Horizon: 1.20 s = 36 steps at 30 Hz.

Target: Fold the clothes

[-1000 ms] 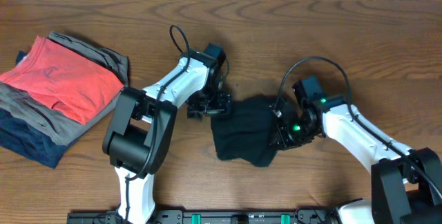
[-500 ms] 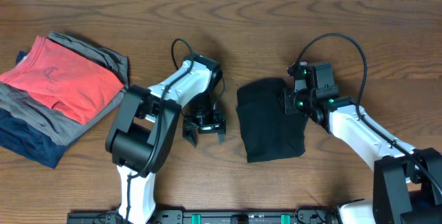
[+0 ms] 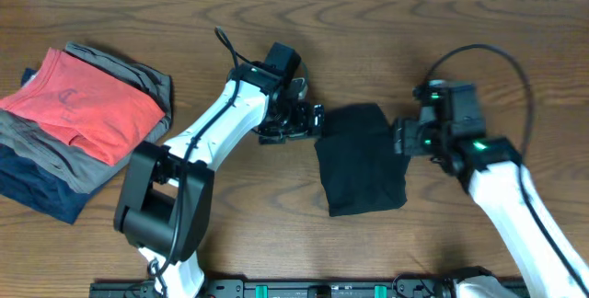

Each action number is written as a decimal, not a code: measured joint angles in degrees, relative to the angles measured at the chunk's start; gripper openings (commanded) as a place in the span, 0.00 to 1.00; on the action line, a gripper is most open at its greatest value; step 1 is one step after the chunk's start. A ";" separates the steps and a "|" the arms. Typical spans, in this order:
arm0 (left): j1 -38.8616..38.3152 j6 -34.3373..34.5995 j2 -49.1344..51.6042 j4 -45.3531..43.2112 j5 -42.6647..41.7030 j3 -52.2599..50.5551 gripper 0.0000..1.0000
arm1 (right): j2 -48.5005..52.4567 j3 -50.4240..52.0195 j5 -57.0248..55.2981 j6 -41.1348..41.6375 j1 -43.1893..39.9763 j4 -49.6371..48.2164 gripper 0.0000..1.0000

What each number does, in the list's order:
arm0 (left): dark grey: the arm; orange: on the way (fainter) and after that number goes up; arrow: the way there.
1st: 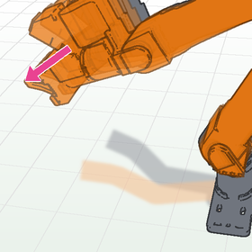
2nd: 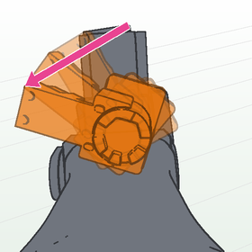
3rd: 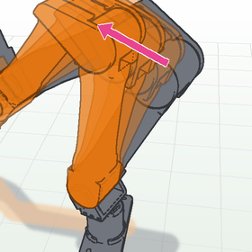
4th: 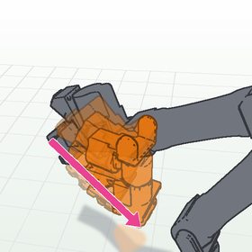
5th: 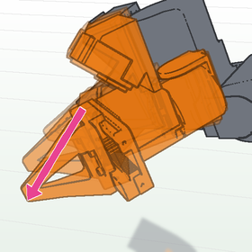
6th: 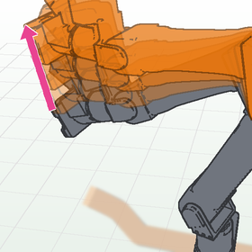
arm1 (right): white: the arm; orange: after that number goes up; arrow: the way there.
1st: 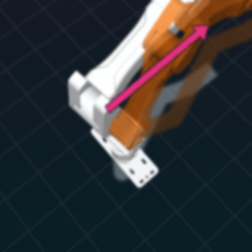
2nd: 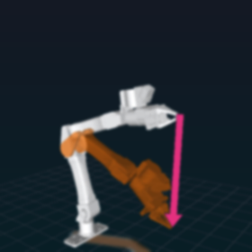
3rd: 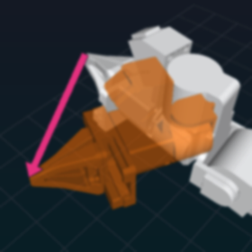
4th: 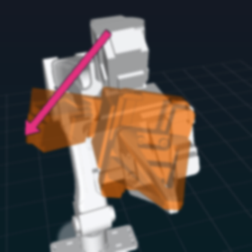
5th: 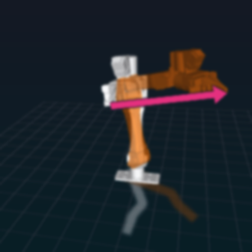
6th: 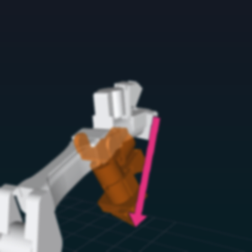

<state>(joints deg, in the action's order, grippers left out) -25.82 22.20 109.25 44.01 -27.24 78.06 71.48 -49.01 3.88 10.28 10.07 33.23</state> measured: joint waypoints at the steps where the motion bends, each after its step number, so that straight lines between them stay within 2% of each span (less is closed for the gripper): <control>1: -0.11 0.52 0.70 -1.55 -0.42 -0.04 0.98 | -1.79 -0.24 -0.35 0.02 -0.59 0.74 0.70; 6: -0.81 2.05 5.97 -11.02 -6.43 -0.31 0.98 | -6.51 -0.44 -1.62 0.02 -2.25 5.03 0.70; 11: -2.78 3.56 9.11 -14.95 -11.65 -0.33 0.97 | -6.51 -0.42 -2.36 0.02 -2.49 7.13 0.70; 13: -3.98 4.15 9.49 -16.24 -13.16 -0.33 0.71 | -6.51 -0.42 -2.45 0.02 -2.49 7.26 0.69; 16: -6.29 4.87 11.02 -19.61 -14.71 -0.39 0.41 | -6.51 -0.42 -2.75 0.00 -2.49 7.26 0.69; 18: -7.76 5.29 11.93 -22.29 -16.33 -0.57 0.12 | -6.51 -0.42 -2.91 0.02 -2.49 7.28 0.69; 19: -8.44 5.03 12.17 -22.99 -17.05 -0.57 0.06 | -6.51 -0.42 -2.95 0.00 -2.49 7.28 0.68; 23: -8.79 4.98 12.13 -23.26 -18.75 -0.39 0.06 | -6.51 -0.42 -3.28 0.00 -2.49 8.24 0.68; 28: -4.83 4.55 9.75 -21.22 -18.88 -0.39 0.06 | -6.51 -0.42 -4.37 0.02 -2.49 9.55 0.68; 36: 10.71 1.18 -9.84 -9.14 -8.17 -0.31 0.06 | -6.51 -0.42 -6.10 0.02 -2.49 9.88 0.68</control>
<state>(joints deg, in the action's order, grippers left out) -15.11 23.38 99.42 34.87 -35.42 77.76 64.97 -49.43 -2.22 10.31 7.57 43.11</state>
